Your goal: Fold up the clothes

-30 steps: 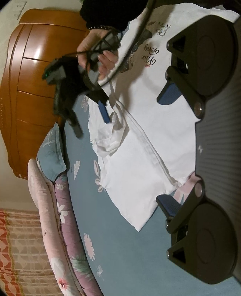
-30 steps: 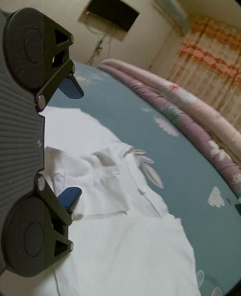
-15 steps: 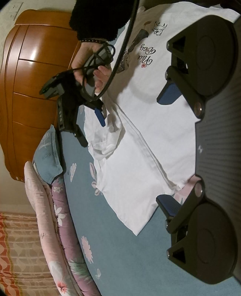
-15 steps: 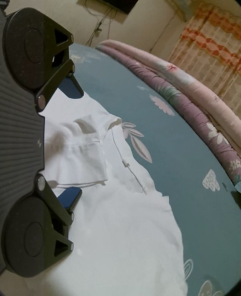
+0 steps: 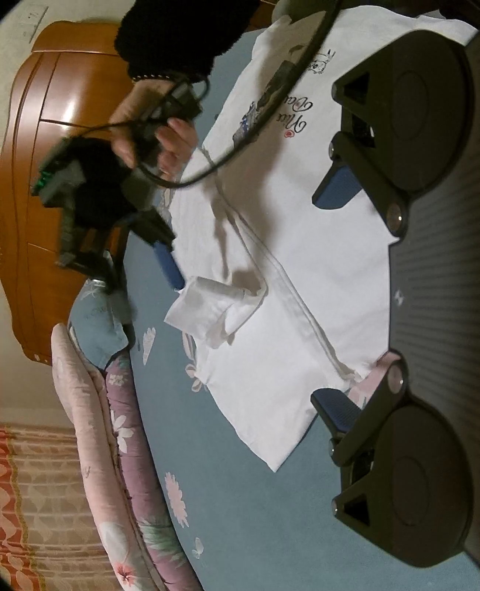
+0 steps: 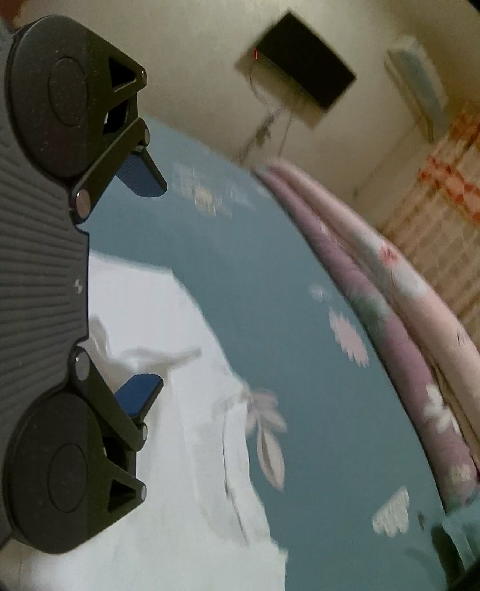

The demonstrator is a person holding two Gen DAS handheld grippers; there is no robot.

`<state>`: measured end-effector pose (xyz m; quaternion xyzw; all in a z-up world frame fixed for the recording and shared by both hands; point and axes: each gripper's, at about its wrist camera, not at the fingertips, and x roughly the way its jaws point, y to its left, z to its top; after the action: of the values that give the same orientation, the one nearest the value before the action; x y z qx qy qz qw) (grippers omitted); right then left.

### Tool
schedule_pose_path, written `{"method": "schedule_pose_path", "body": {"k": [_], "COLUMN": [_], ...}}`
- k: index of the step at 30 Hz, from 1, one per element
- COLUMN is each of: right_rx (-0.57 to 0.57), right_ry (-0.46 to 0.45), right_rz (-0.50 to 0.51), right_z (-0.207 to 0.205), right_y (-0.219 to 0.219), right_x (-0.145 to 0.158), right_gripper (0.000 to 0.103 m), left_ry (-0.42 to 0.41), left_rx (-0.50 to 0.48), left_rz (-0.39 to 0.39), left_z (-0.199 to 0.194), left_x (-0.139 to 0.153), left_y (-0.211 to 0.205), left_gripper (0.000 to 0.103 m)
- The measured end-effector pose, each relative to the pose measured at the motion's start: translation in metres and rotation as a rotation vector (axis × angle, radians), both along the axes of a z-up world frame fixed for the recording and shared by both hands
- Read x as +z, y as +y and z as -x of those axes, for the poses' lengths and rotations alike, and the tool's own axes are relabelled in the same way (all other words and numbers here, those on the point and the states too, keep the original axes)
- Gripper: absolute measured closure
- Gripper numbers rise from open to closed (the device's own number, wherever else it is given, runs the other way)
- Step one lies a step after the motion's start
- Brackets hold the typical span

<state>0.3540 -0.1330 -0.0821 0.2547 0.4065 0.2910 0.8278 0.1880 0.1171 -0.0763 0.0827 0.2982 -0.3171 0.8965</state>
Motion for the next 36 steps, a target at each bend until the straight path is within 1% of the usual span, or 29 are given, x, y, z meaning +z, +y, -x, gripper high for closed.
{"method": "schedule_pose_path", "body": {"k": [2,4,7,9,10,13,15,17,19,21,22,23,24,25,27,28,29,31,33,34,35,36], "right_rx": [-0.031,-0.024,0.052,0.121,0.143,0.144,0.086,-0.008,-0.112,-0.200,-0.224,-0.227,-0.221,-0.209,-0.167,-0.164,-0.171,-0.225,-0.320,-0.373,-0.428,-0.483], "right_ry": [0.054,0.109,0.087,0.054,0.037,-0.009,-0.024,-0.036,-0.059,-0.084,-0.077,-0.049,-0.012,-0.015,-0.060,-0.085,-0.112,-0.163,-0.162,-0.144,-0.110,-0.070], "right_rz": [0.005,-0.051,-0.144,-0.206,-0.211,-0.107,-0.032,0.033,0.170,0.357,0.430,0.482,0.523,0.550,0.543,0.507,0.456,0.438,0.456,0.462,0.462,0.459], "right_z": [-0.005,-0.011,-0.013,-0.013,-0.013,-0.009,-0.004,0.003,0.012,0.018,0.018,0.017,0.016,0.019,0.033,0.040,0.047,0.052,0.052,0.052,0.054,0.057], "right_y": [-0.003,0.003,0.027,0.043,0.048,0.049,0.037,0.019,0.005,0.001,0.000,0.001,0.003,0.005,0.006,0.000,-0.009,-0.025,-0.055,-0.073,-0.095,-0.118], "right_x": [-0.016,-0.030,-0.030,-0.023,-0.018,-0.007,-0.006,-0.006,-0.007,-0.013,-0.019,-0.029,-0.040,-0.047,-0.046,-0.043,-0.040,-0.033,-0.035,-0.039,-0.045,-0.053], "right_gripper": [0.000,0.000,0.000,0.000,0.000,0.000,0.000,0.000,0.000,0.000,0.000,0.000,0.000,0.000,0.000,0.000,0.000,0.000,0.000,0.000,0.000,0.003], "left_ry": [-0.003,-0.003,-0.003,0.000,0.001,0.006,0.006,0.007,0.010,0.015,0.018,0.019,0.021,0.022,0.025,0.026,0.028,0.031,0.033,0.034,0.035,0.036], "left_rx": [-0.001,-0.003,-0.001,0.001,0.002,0.004,0.004,0.004,0.005,0.008,0.007,0.007,0.006,0.005,0.004,0.003,0.002,0.000,-0.005,-0.006,-0.007,-0.011], "left_rz": [-0.002,-0.001,-0.003,-0.002,-0.004,-0.006,-0.006,-0.007,-0.010,-0.018,-0.022,-0.023,-0.025,-0.027,-0.030,-0.032,-0.034,-0.037,-0.046,-0.052,-0.056,-0.057], "left_z": [0.000,0.000,0.000,-0.001,-0.002,-0.002,-0.003,-0.003,-0.003,-0.004,-0.005,-0.005,-0.005,-0.005,-0.005,-0.006,-0.006,-0.006,-0.006,-0.006,-0.006,-0.006], "left_x": [0.000,0.000,0.000,-0.001,-0.001,-0.002,-0.002,-0.003,-0.004,-0.005,-0.006,-0.006,-0.007,-0.008,-0.009,-0.009,-0.010,-0.011,-0.013,-0.014,-0.014,-0.015], "left_y": [0.000,0.000,0.000,0.001,0.001,0.001,0.001,0.001,0.000,-0.001,-0.002,-0.003,-0.003,-0.004,-0.005,-0.006,-0.006,-0.008,-0.011,-0.013,-0.014,-0.015], "left_gripper": [0.001,0.001,0.001,0.001,0.001,0.001,0.001,0.001,0.001,0.001,0.001,0.001,0.001,0.001,0.001,0.001,0.001,0.001,0.001,0.001,0.001,0.001]}}
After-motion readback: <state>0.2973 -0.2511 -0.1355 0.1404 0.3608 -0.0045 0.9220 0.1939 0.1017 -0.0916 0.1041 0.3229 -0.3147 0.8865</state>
